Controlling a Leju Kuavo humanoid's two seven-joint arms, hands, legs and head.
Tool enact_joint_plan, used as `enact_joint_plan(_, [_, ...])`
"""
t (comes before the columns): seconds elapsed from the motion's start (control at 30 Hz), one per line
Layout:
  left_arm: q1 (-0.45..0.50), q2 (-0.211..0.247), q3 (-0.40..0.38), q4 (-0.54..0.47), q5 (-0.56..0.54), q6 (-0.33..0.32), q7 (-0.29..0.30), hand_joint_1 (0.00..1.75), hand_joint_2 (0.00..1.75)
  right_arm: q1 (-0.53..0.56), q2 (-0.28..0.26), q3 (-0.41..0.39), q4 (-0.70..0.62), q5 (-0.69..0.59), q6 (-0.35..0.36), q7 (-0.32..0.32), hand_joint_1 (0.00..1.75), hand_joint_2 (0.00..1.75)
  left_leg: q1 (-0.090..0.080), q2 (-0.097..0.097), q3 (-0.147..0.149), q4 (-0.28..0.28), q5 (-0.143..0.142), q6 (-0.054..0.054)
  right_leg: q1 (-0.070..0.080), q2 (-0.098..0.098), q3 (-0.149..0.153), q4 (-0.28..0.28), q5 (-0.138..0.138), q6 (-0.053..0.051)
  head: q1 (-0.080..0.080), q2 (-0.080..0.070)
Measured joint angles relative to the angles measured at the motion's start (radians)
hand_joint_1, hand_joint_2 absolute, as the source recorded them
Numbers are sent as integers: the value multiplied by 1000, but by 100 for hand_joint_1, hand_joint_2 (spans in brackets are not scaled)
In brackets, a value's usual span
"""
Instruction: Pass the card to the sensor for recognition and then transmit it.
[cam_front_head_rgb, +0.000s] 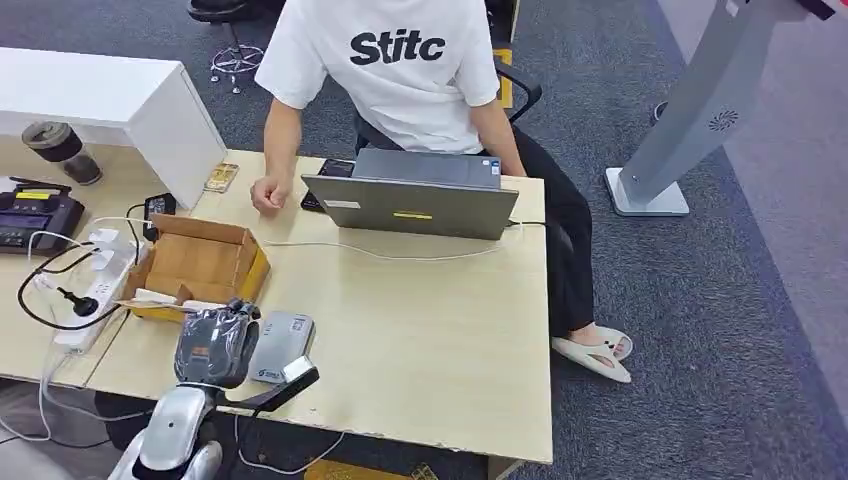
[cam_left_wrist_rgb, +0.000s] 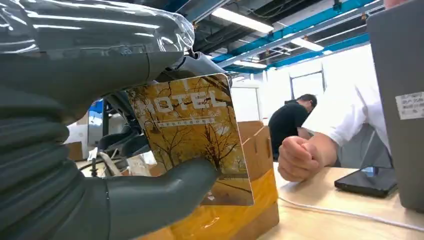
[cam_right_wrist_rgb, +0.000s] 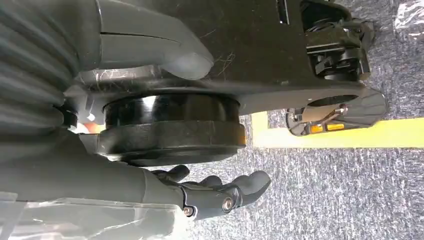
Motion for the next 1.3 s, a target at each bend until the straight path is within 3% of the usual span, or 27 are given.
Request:
enact_joint_plan(0.67, [5,15,0,58,0,1,31,175,175,-1,1,0,-3,16,10,13,0,175,0,0,0,0,0,0,0,0,0,0,0,0,0,0])
enact_joint_plan(1.0, [-33,-5,-41,145,0,3,-15,175,175,0,1,0,-4,19,11,11,0,175,0,0,0,0,0,0,0,0,0,0,0,0,0,0])
enact_joint_plan(1.3, [-35,-9,-68,161,20,14,-68,175,175,-1,1,0,-7,42,17,22,0,175,0,0,0,0,0,0,0,0,0,0,0,0,0,0])
